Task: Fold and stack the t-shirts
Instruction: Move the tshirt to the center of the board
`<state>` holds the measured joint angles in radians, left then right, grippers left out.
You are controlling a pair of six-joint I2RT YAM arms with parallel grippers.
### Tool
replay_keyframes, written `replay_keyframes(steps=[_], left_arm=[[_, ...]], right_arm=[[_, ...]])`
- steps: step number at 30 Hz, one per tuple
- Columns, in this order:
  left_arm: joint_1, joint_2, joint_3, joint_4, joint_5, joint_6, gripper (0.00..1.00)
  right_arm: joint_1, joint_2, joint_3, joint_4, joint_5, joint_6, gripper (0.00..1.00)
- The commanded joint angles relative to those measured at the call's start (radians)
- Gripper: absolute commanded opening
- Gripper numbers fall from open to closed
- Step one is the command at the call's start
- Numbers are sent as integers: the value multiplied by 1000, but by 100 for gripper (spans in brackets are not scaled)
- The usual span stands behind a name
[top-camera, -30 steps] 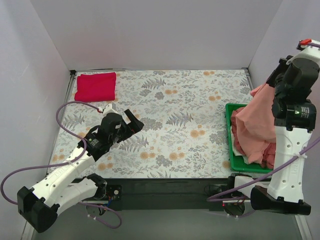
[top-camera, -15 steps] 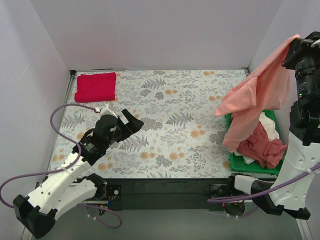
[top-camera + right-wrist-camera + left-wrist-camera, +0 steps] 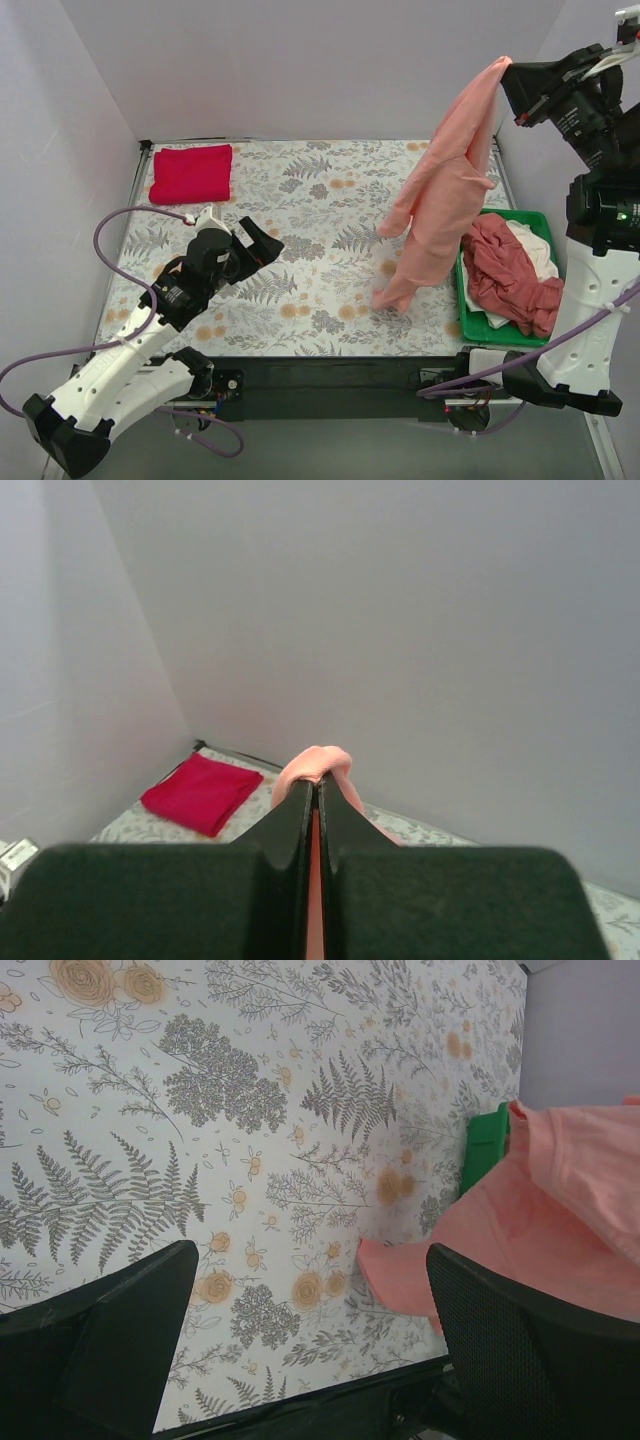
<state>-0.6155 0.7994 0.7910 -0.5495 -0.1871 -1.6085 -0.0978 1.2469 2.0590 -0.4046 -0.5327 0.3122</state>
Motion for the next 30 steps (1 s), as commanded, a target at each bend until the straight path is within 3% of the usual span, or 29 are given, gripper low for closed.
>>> replay_keyframes(steps=[1,6,10,19,25,30], left_arm=[[-1,-9,42,-36,-31,5,98],[0,23,47,-40,-31,4,98],[0,43,51,-49,-34,2,98],[-1,44,54,-101,-55,-21,98],[0,31,67,-156,-89,-44,98],[0,14,62,-184,-112,-63,98]], right_arm=[[1,-15,-54,211,-131,105,1],[85,-14,-135,237,-124,94,1],[364,51,-135,144,61,-66,1],[670,267,-24,142,229,-151,1],[727,385,75,125,284,-127,1],[725,373,-100,112,499,-102,1]])
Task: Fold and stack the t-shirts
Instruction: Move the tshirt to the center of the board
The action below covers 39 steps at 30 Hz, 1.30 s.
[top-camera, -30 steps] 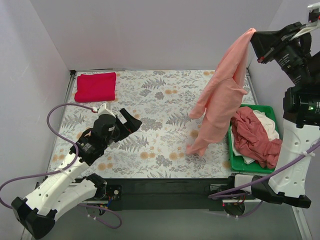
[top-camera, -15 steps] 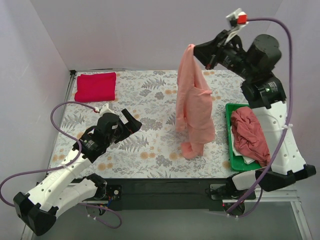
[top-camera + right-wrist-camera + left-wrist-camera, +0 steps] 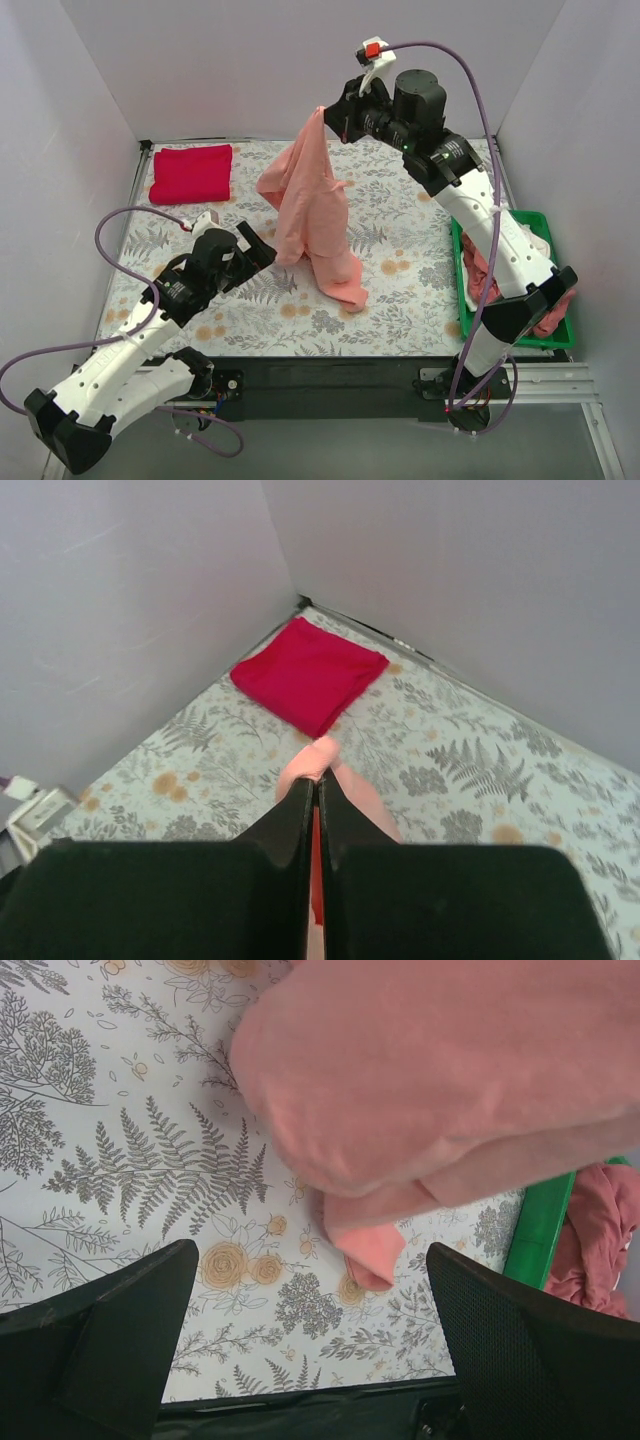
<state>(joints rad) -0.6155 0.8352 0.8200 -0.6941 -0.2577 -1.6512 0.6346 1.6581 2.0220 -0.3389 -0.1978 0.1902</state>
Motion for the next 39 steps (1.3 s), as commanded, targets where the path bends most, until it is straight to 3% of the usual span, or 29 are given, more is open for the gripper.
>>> replay_keyframes(steps=[1,8,13,18,20,21,23,24,26,27,32,39], left_arm=[[-1,-21,34,-42,-44,-24,98],[0,45,25,-36,-40,-51,98],[0,126,16,-21,-38,-74,98],[3,237,22,21,-52,-93,98],[13,272,27,56,-63,-81,98],[31,306,39,65,-60,-70,98],[54,343,45,100,-42,-59,98],[78,378,42,116,-31,-49,98],[108,409,30,172,40,-32,98],[138,429,24,188,67,-27,98],[183,534,15,261,110,-4,97],[226,685,24,347,162,22,78]], right_arm=[[-7,-53,-97,40,193,29,1],[-61,-106,-387,-2,463,69,1],[-197,-89,-544,-8,422,109,1],[-277,-21,-577,-9,387,89,1],[-288,17,-565,-8,353,77,12],[-294,37,-556,-12,333,55,23],[-300,45,-536,-22,276,42,36],[-300,39,-536,-22,261,34,51],[-300,16,-555,-20,247,32,69],[-300,-15,-569,-22,248,32,83],[-300,-155,-710,-6,206,9,88],[-300,-358,-1040,60,95,15,88]])
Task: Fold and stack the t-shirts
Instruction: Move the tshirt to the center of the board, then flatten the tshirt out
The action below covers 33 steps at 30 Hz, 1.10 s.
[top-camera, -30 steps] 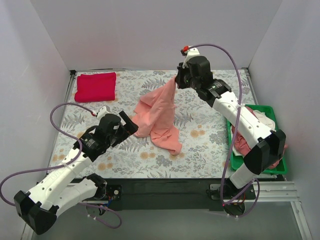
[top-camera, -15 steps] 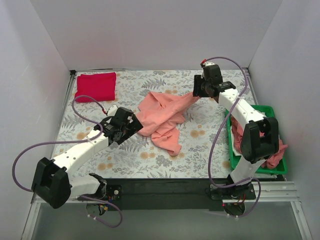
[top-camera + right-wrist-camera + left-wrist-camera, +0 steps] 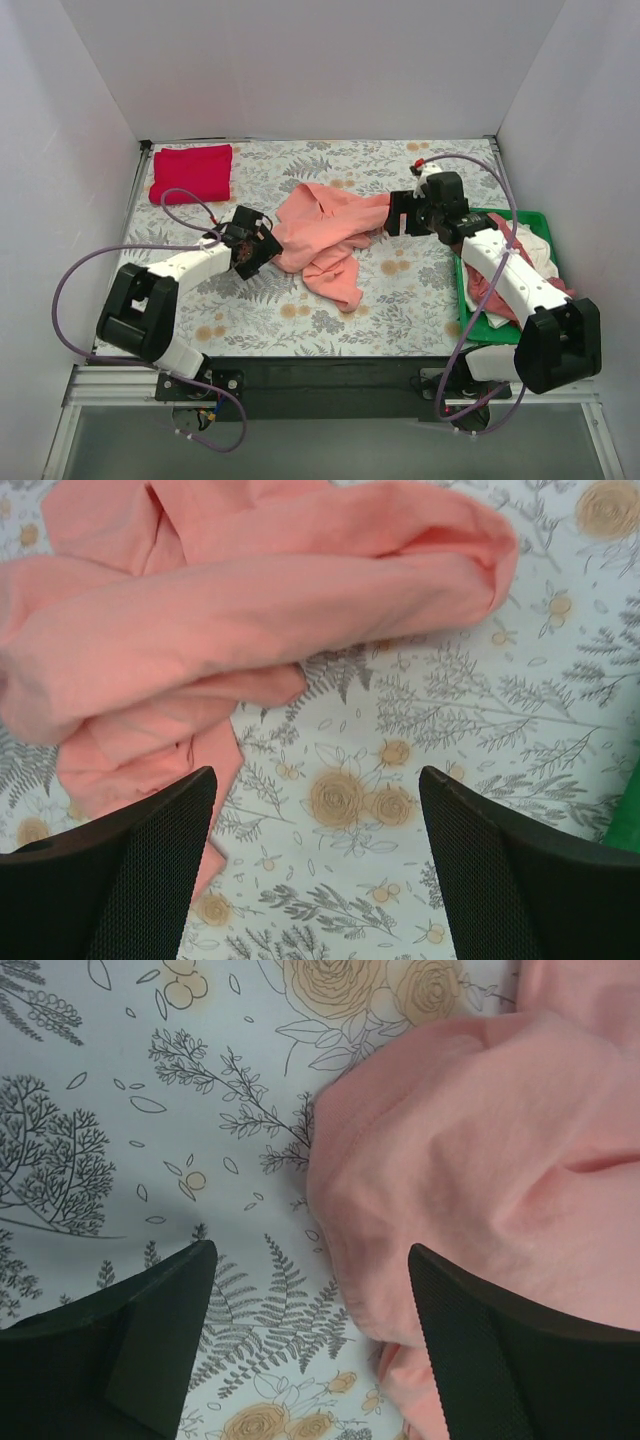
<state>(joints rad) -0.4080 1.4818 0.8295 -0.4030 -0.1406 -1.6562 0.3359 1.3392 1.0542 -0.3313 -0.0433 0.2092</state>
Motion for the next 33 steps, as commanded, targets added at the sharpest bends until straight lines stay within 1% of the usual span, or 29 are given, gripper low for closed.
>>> replay_keyframes(steps=[1,3,4,9,10,11,12,14,17,18,20,21,23,24,25,26,27,28,29,30,31,33], left_arm=[[21,57,19,68,55,30,74],[23,107,29,84,82,39,71],[23,123,33,101,93,44,67],[24,190,71,128,124,71,54],[23,201,77,130,124,76,47],[24,207,83,131,124,78,13],[24,209,98,132,125,81,2],[24,216,111,124,124,102,0],[24,196,112,93,89,105,0],[24,184,105,86,76,104,0],[24,144,71,70,64,101,0],[24,129,57,66,67,98,0],[23,100,11,66,78,92,0],[23,72,-6,67,82,90,0],[23,55,-18,66,82,87,0],[24,40,-41,66,84,85,0],[24,14,-50,66,87,79,0],[23,2,-59,64,90,79,0],[23,-8,-76,64,95,78,0],[24,-27,-84,63,96,75,0],[23,-34,-99,61,99,72,0],[23,-49,-113,62,105,64,0]], right_arm=[[0,-55,-116,55,-50,-4,88],[-1,-87,-146,55,-41,-4,88],[0,-97,-164,55,-37,-5,89],[0,-120,-184,55,-27,-39,89],[-1,-118,-184,57,-20,-48,89],[0,-117,-181,55,-18,-51,89],[0,-106,-175,55,-17,-59,89],[0,-89,-151,58,-39,-88,89],[2,-31,-57,69,-134,-158,89],[17,7,4,72,-148,-172,90],[55,55,68,77,-124,-241,91],[102,114,145,84,-109,-269,91],[146,190,231,90,-66,-303,91],[185,275,274,87,-60,-347,91],[204,322,368,87,-28,-369,91],[242,366,416,84,-14,-396,91],[261,461,464,65,3,-443,91],[274,509,575,54,35,-464,91],[288,556,627,45,39,-476,91],[307,649,688,31,69,-484,91],[319,742,789,8,72,-499,90],[328,823,895,-8,83,-508,89]])
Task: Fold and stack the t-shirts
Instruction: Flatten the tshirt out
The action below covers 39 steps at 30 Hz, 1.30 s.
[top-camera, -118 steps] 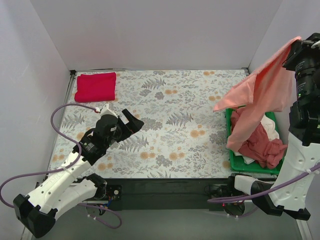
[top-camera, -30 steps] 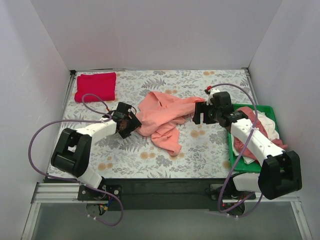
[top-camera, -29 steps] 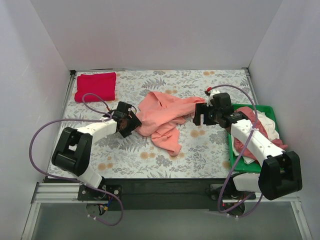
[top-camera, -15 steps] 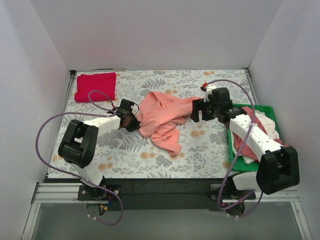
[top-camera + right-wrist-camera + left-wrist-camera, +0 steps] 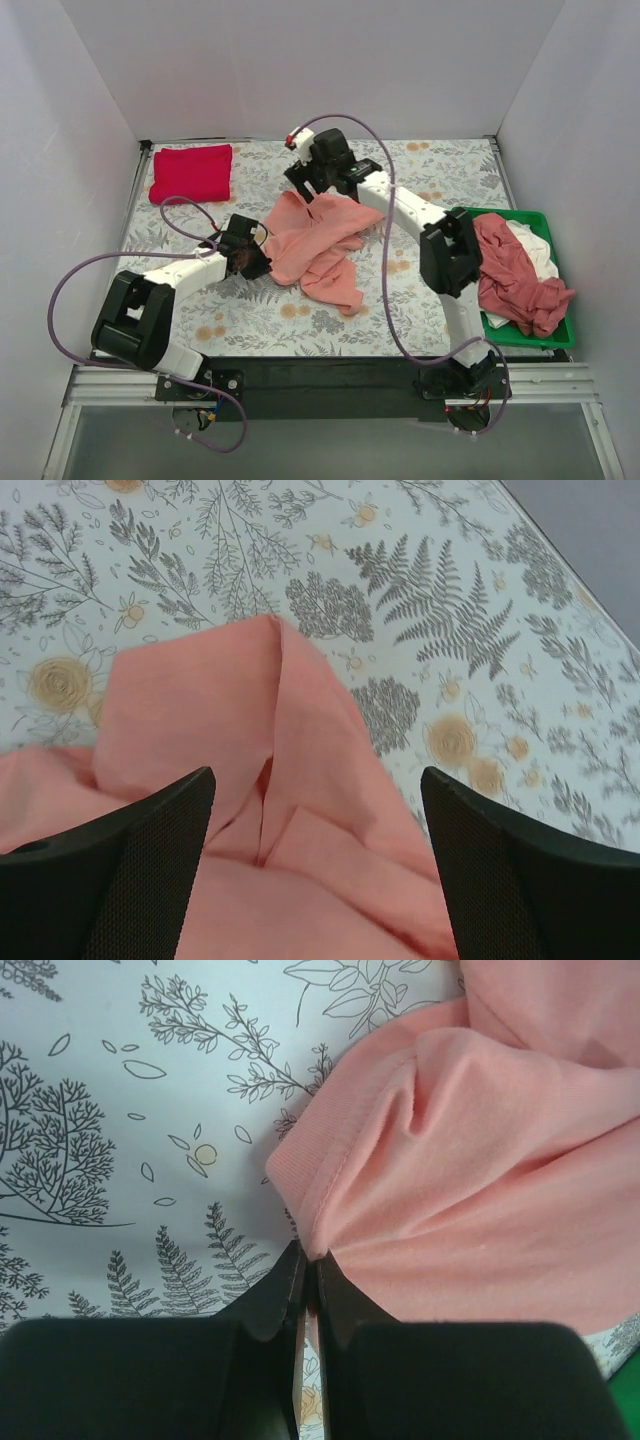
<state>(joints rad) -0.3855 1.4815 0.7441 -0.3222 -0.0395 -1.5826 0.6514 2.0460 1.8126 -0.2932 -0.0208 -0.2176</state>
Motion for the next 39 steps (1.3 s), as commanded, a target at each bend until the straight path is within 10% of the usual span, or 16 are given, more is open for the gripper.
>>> replay_keyframes(steps=[1,9,29,35,39], left_arm=[[2,-58,-31,-18,6,-11,0],[0,-64,-42,-20,32,-2,0],[-1,-72,-55,-23,38,3,0],[0,-72,-57,-25,69,3,0],[0,-70,-55,-31,69,3,0]], right_arm=[[17,153,177,-53,61,-107,89],[53,408,421,-21,44,-169,89],[136,487,389,103,111,-252,87],[136,516,415,106,168,-258,76],[136,556,452,118,248,-273,47]])
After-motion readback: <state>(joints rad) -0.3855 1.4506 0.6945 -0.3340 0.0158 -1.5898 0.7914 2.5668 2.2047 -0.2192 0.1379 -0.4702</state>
